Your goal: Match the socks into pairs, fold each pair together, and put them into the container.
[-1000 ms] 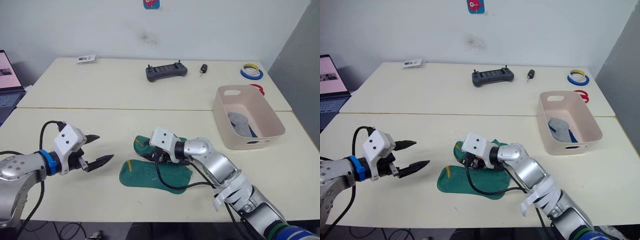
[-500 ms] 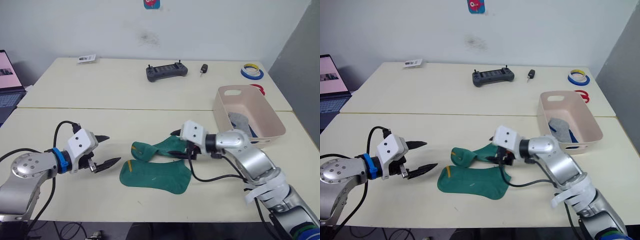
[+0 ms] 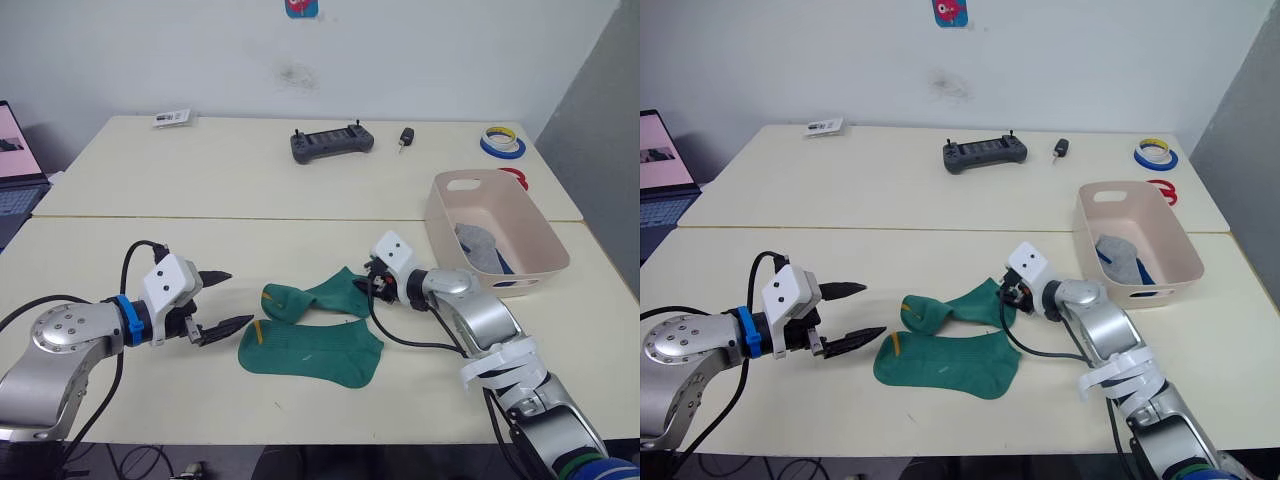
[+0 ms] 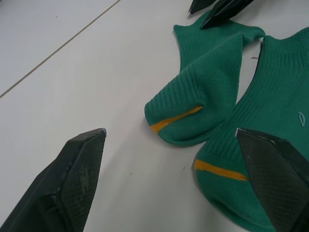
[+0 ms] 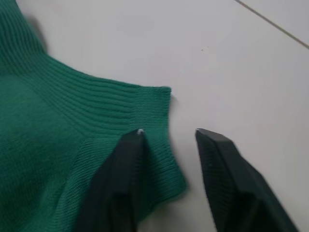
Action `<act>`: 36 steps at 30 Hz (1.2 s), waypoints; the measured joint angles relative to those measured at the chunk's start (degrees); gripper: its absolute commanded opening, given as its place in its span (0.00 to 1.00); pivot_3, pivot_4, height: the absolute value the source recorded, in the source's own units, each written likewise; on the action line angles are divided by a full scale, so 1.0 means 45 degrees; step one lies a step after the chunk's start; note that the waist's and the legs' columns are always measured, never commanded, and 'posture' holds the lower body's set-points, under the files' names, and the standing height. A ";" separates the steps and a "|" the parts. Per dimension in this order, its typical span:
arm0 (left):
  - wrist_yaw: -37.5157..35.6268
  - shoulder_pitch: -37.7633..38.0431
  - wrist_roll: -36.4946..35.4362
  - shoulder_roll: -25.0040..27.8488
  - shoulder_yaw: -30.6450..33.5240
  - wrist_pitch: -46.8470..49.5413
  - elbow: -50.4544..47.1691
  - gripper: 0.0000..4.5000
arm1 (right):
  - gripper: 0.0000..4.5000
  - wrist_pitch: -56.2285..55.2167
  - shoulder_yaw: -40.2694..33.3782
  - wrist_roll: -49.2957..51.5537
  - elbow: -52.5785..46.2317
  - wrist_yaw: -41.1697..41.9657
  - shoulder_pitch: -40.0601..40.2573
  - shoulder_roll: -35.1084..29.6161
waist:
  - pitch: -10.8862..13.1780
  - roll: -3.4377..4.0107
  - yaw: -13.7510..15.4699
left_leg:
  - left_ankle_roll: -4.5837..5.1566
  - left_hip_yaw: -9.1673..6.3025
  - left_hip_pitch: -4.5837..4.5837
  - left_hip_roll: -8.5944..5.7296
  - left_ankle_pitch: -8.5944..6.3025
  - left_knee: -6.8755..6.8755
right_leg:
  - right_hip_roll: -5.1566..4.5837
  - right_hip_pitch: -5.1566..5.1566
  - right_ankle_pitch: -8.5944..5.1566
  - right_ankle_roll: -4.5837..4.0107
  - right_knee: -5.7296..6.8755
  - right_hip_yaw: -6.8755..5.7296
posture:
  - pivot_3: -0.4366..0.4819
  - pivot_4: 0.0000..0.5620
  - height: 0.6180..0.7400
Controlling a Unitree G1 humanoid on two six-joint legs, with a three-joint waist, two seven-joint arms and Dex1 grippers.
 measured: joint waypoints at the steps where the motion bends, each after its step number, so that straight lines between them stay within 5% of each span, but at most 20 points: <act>1: 0.0018 0.0003 -0.0032 -0.0016 0.0001 0.0033 -0.0013 1.00 | 0.16 0.0096 0.0027 0.0038 -0.0009 0.0069 0.0001 0.0010 | 0.0000 0.0000 0.0002 | 0.0000 -0.0001 0.0000 0.0000 0.0000 0.0000 | 0.0000 0.0000 0.0000 0.0000 0.0001 0.0000 | 0.48 0.27 1.00; 4: 0.0170 0.0005 -0.0106 -0.0090 0.0007 0.0159 -0.0085 1.00 | 0.01 0.0352 0.0027 0.0220 -0.0132 0.0239 0.0000 0.0048 | 0.0000 0.0000 0.0004 | 0.0000 -0.0003 0.0001 -0.0001 0.0000 0.0000 | 0.0000 0.0002 0.0000 0.0000 0.0001 -0.0001 | 0.48 0.27 1.00; 19: 0.1554 -0.0294 -0.0842 -0.0682 0.0167 0.2322 0.0101 1.00 | 0.01 -0.0392 -0.1362 0.0220 -0.0059 -0.1441 0.0052 0.0023 | 0.0000 -0.0001 0.0013 | -0.0001 -0.0004 0.0000 -0.0003 0.0000 0.0001 | -0.0001 0.0004 0.0000 0.0000 0.0001 -0.0002 | 0.48 0.27 1.00; 27: 0.3107 -0.2038 -0.2175 -0.2833 -0.0078 0.5046 0.0696 1.00 | 0.01 0.0013 -0.1369 0.0226 -0.0602 -0.1644 0.0822 -0.0147 | -0.0002 -0.0003 0.0054 | -0.0001 -0.0006 -0.0003 -0.0002 0.0000 0.0023 | 0.0002 0.0010 0.0001 0.0002 0.0007 -0.0006 | 0.48 0.27 1.00; 36: 0.5004 -0.4104 -0.1780 -0.4503 -0.1838 0.6780 0.2082 0.96 | 0.00 0.0056 -0.1028 0.0228 -0.1122 -0.1612 0.0974 -0.0103 | -0.0004 -0.0007 0.0098 | -0.0004 -0.0002 -0.0004 -0.0004 0.0002 0.0031 | 0.0004 0.0010 0.0002 0.0003 0.0010 -0.0007 | 0.48 0.27 1.00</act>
